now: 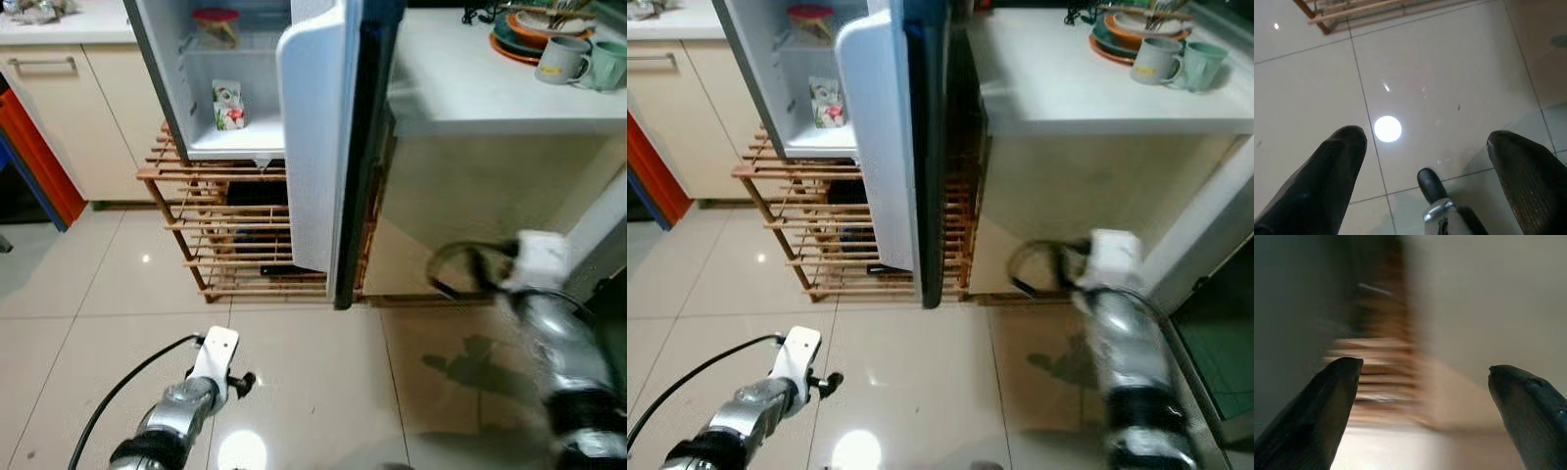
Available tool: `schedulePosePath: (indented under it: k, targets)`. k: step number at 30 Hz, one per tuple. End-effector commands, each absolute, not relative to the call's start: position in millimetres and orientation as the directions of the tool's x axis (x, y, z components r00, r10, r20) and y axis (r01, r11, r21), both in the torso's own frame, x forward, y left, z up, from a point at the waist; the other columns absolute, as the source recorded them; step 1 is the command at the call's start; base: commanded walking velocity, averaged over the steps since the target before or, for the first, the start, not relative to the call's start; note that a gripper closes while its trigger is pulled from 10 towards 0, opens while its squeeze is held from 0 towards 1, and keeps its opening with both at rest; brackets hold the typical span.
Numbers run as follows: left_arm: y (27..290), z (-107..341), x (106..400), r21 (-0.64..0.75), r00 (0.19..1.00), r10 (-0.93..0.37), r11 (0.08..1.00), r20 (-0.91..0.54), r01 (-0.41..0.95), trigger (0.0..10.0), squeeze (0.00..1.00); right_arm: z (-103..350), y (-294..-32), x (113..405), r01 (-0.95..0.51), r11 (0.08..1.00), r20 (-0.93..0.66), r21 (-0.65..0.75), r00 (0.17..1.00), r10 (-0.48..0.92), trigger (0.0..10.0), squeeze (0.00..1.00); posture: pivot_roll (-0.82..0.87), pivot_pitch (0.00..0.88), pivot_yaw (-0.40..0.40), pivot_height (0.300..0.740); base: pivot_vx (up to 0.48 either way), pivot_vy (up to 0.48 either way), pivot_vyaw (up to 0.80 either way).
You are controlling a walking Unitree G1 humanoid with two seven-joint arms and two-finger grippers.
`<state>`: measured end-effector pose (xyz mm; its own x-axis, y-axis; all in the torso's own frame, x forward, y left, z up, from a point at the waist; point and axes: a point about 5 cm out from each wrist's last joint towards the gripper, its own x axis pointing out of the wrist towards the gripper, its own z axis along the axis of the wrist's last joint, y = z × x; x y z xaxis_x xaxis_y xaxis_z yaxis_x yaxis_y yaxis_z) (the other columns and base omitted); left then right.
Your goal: Restocking fridge
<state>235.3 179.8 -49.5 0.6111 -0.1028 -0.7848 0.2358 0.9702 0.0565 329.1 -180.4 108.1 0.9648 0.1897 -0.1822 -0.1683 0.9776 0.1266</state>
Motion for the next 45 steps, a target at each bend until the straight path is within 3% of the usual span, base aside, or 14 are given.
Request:
schedulePosePath:
  k: [1, 6, 7, 14, 16, 17, 18, 20, 23, 26, 28, 29, 32, 45]
  targets:
    - [185, -51, 234, 0.067, 0.605, -0.087, 0.971, -0.791, 0.228, 10.0, 0.00, 124, -163, 331, -0.277, 0.950, -0.142, 0.144, 0.944, 0.297, 10.0, 0.00, -0.15, 0.000, 0.011, 0.740, 0.000, 0.000, 0.00]
    - [187, -52, 233, 0.065, 0.599, -0.085, 0.972, -0.796, 0.225, 10.0, 0.00, 168, -103, 318, -0.571, 0.808, -0.021, 0.143, 0.815, 0.579, 10.0, 0.00, -0.14, 0.000, 0.008, 0.740, 0.000, 0.000, 0.00]
    - [187, -53, 232, 0.060, 0.593, -0.091, 0.971, -0.800, 0.230, 10.0, 0.00, 201, -77, 304, -0.706, 0.701, 0.066, 0.103, 0.708, 0.703, 10.0, 0.00, -0.15, 0.000, 0.007, 0.740, 0.000, 0.000, 0.00]
    - [185, -58, 227, 0.032, 0.578, -0.120, 0.969, -0.808, 0.245, 10.0, 0.00, 256, -48, 263, -0.897, 0.413, 0.256, 0.159, 0.441, 0.860, 10.0, 0.00, -0.17, 0.000, 0.009, 0.740, 0.000, 0.000, 0.00]
    - [183, -58, 227, 0.021, 0.583, -0.128, 0.970, -0.802, 0.241, 10.0, 0.00, 247, -54, 265, -0.881, 0.429, 0.236, 0.199, 0.468, 0.852, 10.0, 0.00, -0.17, 0.000, 0.008, 0.740, 0.000, 0.000, 0.00]
    - [176, -56, 231, -0.027, 0.626, -0.160, 0.976, -0.764, 0.216, 10.0, 0.00, 210, -81, 288, -0.733, 0.616, 0.121, 0.289, 0.667, 0.735, 10.0, 0.00, -0.17, 0.000, 0.006, 0.740, 0.000, 0.000, 0.00]
    - [176, -56, 231, -0.027, 0.626, -0.160, 0.976, -0.764, 0.216, 10.0, 0.00, 210, -81, 288, -0.733, 0.616, 0.121, 0.289, 0.667, 0.735, 10.0, 0.00, -0.17, 0.000, 0.006, 0.740, 0.000, 0.000, 0.00]
    - [162, -35, 256, -0.044, 0.757, -0.206, 0.973, -0.620, 0.228, 10.0, 0.00, 162, -127, 309, -0.429, 0.857, -0.086, 0.287, 0.879, 0.469, 10.0, 0.00, -0.17, 0.000, 0.005, 0.740, 0.000, 0.000, 0.00]
    - [146, -1, 285, -0.004, 0.863, -0.262, 0.958, -0.431, 0.288, 10.0, 0.00, 132, -165, 310, -0.214, 0.961, -0.203, 0.174, 0.947, 0.248, 10.0, 0.00, -0.17, 0.000, 0.006, 0.740, 0.000, 0.000, 0.00]
    - [110, 72, 315, 0.067, 0.913, -0.394, 0.913, -0.102, 0.402, 10.0, 0.00, 108, -186, 297, -0.116, 0.983, -0.260, 0.145, 0.954, 0.151, 10.0, 0.00, -0.18, 0.000, 0.009, 0.740, 0.000, 0.000, 0.00]
    - [110, 72, 315, 0.067, 0.913, -0.394, 0.913, -0.102, 0.402, 10.0, 0.00, 108, -186, 297, -0.116, 0.983, -0.260, 0.145, 0.954, 0.151, 10.0, 0.00, -0.18, 0.000, 0.009, 0.740, 0.000, 0.000, 0.00]
    - [92, 117, 323, 0.096, 0.891, -0.450, 0.891, 0.062, 0.443, 10.0, 0.00, 100, -185, 290, -0.126, 0.981, -0.280, 0.146, 0.946, 0.163, 10.0, 0.00, -0.18, 0.000, 0.013, 0.740, 0.000, 0.000, 0.00]
    - [100, 162, 339, 0.156, 0.900, -0.367, 0.928, 0.234, 0.337, 10.0, 0.00, 92, -176, 287, -0.153, 0.975, -0.277, 0.158, 0.941, 0.193, 10.0, 0.00, -0.18, 0.000, 0.015, 0.740, 0.000, 0.000, 0.00]
    - [163, 183, 376, 0.217, 0.980, -0.080, 0.975, 0.180, 0.040, 10.0, 0.00, 80, -164, 286, -0.191, 0.968, -0.277, 0.164, 0.933, 0.231, 10.0, 0.00, -0.16, 0.000, 0.014, 0.740, 0.000, 0.427, 0.00]
